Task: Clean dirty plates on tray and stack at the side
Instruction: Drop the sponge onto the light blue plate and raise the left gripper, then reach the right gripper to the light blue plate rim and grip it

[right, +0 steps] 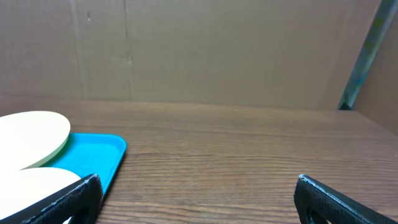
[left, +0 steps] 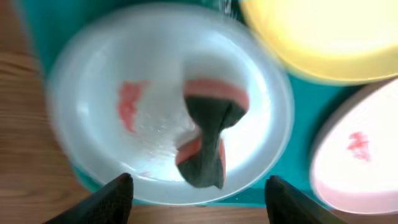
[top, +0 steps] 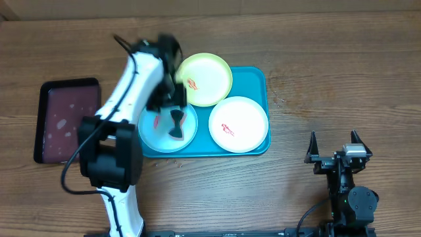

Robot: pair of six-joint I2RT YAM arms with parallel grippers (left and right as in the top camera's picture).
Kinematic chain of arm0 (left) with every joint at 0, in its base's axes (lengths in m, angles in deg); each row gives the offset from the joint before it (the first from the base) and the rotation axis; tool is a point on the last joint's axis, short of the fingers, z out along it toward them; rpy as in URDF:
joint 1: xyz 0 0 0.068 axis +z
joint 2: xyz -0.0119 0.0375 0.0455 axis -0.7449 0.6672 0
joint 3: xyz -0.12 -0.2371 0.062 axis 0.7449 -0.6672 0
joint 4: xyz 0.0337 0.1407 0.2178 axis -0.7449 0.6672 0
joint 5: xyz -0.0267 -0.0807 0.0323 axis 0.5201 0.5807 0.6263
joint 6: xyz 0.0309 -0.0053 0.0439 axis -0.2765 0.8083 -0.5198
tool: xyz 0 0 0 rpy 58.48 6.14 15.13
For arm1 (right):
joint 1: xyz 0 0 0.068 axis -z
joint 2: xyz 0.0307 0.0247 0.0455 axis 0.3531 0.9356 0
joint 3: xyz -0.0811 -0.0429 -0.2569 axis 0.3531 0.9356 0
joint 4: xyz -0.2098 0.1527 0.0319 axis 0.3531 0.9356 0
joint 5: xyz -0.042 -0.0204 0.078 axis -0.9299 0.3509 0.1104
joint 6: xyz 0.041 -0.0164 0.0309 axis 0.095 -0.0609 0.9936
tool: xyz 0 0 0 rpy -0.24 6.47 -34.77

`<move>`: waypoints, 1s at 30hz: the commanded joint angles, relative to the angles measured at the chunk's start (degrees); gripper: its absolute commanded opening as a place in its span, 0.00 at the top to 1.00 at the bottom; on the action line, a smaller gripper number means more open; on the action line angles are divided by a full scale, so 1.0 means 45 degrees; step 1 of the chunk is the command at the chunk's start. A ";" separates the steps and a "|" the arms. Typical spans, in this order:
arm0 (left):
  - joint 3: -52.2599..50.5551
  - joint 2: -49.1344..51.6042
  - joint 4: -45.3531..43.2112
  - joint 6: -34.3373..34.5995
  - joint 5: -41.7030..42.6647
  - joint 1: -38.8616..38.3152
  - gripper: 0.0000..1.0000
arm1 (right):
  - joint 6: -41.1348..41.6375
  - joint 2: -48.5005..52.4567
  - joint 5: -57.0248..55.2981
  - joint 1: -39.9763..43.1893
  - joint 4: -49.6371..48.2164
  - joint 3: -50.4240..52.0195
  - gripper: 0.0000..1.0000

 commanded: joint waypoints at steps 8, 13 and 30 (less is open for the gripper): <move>0.3327 -0.2132 0.0991 0.0656 -0.0131 0.3342 0.00 | -0.0005 -0.0126 0.0010 0.0044 -0.0073 0.0131 0.00; 0.2812 -0.2079 0.1588 0.0656 0.0291 0.4056 0.00 | 0.1200 -0.0126 0.1574 0.0024 -0.1511 0.0131 0.00; 0.0578 -0.2079 0.0738 0.0656 0.0335 0.4012 0.00 | 0.4949 0.2516 0.5430 0.0034 -0.1549 -0.7363 0.00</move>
